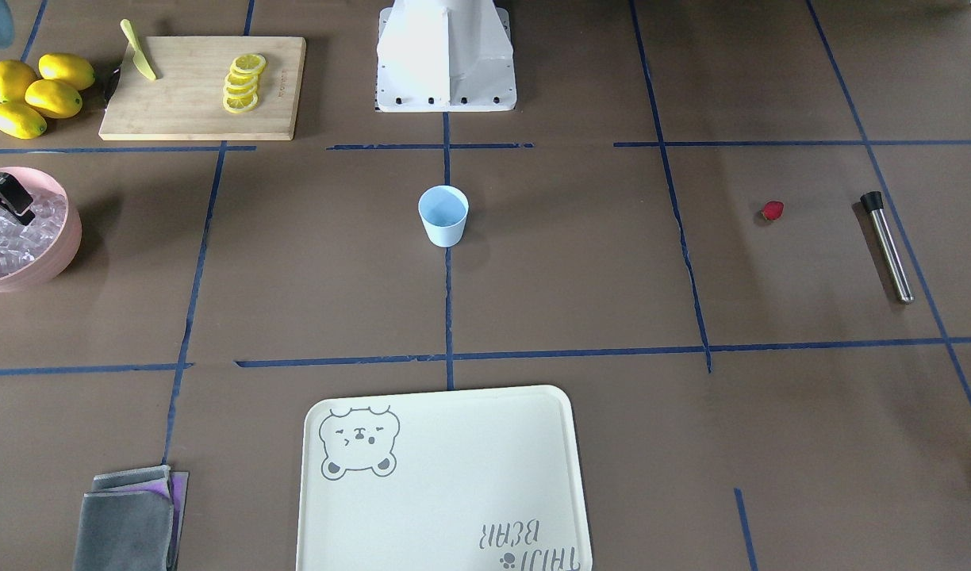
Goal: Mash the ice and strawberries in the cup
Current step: 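Lower the right gripper into the bowl and grasp another ice cube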
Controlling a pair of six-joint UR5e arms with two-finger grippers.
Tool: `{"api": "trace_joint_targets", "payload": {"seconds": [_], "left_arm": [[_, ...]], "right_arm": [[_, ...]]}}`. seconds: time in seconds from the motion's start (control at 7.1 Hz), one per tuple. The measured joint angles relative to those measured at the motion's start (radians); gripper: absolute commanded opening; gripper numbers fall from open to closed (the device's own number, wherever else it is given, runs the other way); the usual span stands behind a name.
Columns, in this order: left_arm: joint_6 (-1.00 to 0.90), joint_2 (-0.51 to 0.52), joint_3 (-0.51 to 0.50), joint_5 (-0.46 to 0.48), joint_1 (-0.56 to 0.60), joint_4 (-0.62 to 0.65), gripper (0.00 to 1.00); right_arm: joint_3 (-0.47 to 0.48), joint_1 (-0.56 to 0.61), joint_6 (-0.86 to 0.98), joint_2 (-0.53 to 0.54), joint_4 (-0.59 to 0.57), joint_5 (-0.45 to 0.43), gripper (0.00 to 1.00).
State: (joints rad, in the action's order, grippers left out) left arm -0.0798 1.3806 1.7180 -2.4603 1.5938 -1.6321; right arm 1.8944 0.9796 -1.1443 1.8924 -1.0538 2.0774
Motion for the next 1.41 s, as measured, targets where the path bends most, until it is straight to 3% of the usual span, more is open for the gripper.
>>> {"api": "trace_joint_targets", "payload": {"seconds": [0.99,1.13,1.27,1.41], "left_arm": [[0.001,0.0,0.0,0.0,0.0,0.0,1.0],[0.001,0.0,0.0,0.0,0.0,0.0,1.0],[0.001,0.0,0.0,0.0,0.0,0.0,1.0],[0.002,0.0,0.0,0.0,0.0,0.0,1.0]], "right_arm": [[-0.013,-0.007,-0.002,-0.001,0.0,0.006,0.71],[-0.013,-0.007,-0.002,-0.001,0.0,0.006,0.67],[-0.014,-0.007,-0.002,0.0,0.0,0.007,0.51],[-0.014,-0.008,-0.002,0.0,0.001,0.007,0.23]]}}
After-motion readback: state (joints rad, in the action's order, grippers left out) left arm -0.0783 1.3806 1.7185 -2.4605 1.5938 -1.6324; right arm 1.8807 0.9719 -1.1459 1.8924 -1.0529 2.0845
